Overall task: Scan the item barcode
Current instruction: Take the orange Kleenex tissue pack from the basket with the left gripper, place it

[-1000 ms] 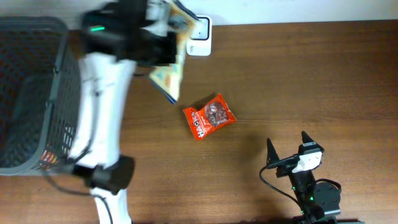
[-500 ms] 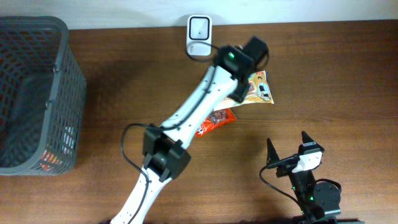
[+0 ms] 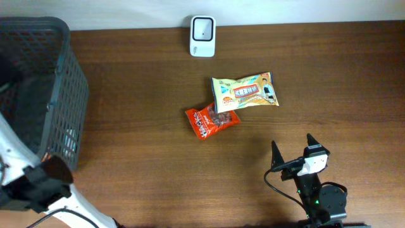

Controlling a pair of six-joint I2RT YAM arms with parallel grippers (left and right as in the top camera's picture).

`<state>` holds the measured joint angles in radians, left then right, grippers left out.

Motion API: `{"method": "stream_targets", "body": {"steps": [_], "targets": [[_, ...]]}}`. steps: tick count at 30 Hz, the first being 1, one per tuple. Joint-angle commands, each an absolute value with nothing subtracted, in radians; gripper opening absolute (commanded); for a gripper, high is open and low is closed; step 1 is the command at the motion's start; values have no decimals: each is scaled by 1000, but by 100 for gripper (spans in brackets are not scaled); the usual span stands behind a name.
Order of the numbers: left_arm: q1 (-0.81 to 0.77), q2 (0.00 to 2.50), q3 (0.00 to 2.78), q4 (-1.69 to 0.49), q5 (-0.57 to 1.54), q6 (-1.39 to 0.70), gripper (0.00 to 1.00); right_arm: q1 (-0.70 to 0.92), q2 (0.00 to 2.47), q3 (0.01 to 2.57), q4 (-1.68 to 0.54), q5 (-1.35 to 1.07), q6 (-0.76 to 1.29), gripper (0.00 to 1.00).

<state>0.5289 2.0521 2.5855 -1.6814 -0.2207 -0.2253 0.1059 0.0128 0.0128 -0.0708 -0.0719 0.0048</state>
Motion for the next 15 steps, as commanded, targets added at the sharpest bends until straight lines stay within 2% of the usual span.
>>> {"method": "stream_targets", "body": {"steps": [1, 7, 10, 11, 12, 13, 15], "targets": [[642, 2048, 2269, -1663, -110, -215, 95, 111, 6, 6, -73, -73, 15, 98], [670, 2048, 1715, -1405, -110, -303, 84, 111, 6, 6, -73, -73, 15, 98], [670, 2048, 1587, -1309, -147, -303, 84, 111, 6, 6, -73, -73, 15, 98], [670, 2048, 1553, -1272, -147, -303, 79, 111, 6, 6, -73, -73, 15, 98], [670, 2048, 1511, -1232, -147, -303, 71, 111, 6, 6, -73, -73, 15, 99], [670, 2048, 1491, -1206, -147, -302, 54, 111, 6, 6, -73, -73, 15, 99], [670, 2048, 1497, -1179, -147, -302, 27, 111, 6, 6, -73, -73, 15, 99]]}}
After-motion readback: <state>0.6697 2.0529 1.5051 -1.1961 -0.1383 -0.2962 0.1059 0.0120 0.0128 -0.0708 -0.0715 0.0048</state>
